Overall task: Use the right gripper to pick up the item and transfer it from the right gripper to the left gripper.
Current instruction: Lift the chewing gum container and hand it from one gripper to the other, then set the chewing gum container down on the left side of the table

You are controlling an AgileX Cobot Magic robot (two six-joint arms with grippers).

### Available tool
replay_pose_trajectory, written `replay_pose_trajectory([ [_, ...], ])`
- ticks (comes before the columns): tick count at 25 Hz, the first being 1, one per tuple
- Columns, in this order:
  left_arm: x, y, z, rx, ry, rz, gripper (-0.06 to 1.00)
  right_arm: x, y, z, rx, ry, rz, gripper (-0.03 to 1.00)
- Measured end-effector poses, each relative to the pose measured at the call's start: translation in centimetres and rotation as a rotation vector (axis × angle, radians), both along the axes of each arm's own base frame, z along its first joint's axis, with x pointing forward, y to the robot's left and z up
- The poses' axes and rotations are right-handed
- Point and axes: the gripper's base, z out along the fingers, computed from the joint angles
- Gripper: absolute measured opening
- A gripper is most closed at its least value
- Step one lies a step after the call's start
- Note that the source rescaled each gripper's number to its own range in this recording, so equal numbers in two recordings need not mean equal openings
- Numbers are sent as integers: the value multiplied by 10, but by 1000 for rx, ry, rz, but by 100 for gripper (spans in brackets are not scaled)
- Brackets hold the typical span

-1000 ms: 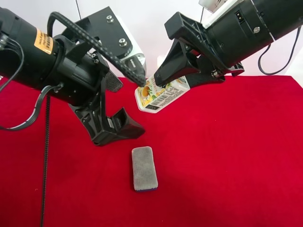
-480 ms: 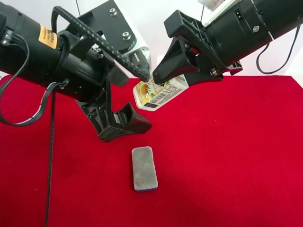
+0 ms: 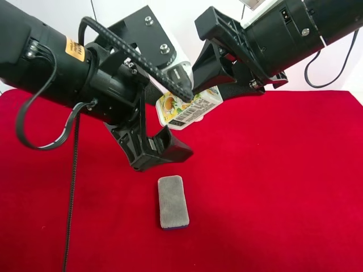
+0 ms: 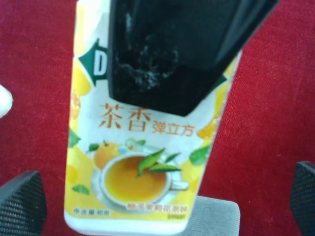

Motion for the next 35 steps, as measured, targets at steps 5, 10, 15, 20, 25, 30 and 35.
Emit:
replay_pose_trajectory([
  [5,1,-1,0,-9,-15,1,95,0,0,0,0,-1,0,1],
  [10,2,-3,2,-45,-14,13,62,0,0,0,0,-2,-1,1],
  [15,4,-4,4,-83,-19,36,0,0,1,1,11,1,-6,1],
  [20,4,-5,5,-86,-17,37,1,1,1,1,13,-2,-9,1],
  [25,4,-5,5,-85,-16,36,1,1,1,1,13,3,-12,3],
  [30,4,-5,5,-88,-13,38,1,0,-1,-1,-16,6,1,86],
  [35,4,-5,5,-87,-12,37,1,-2,-2,-2,-26,25,0,99],
])
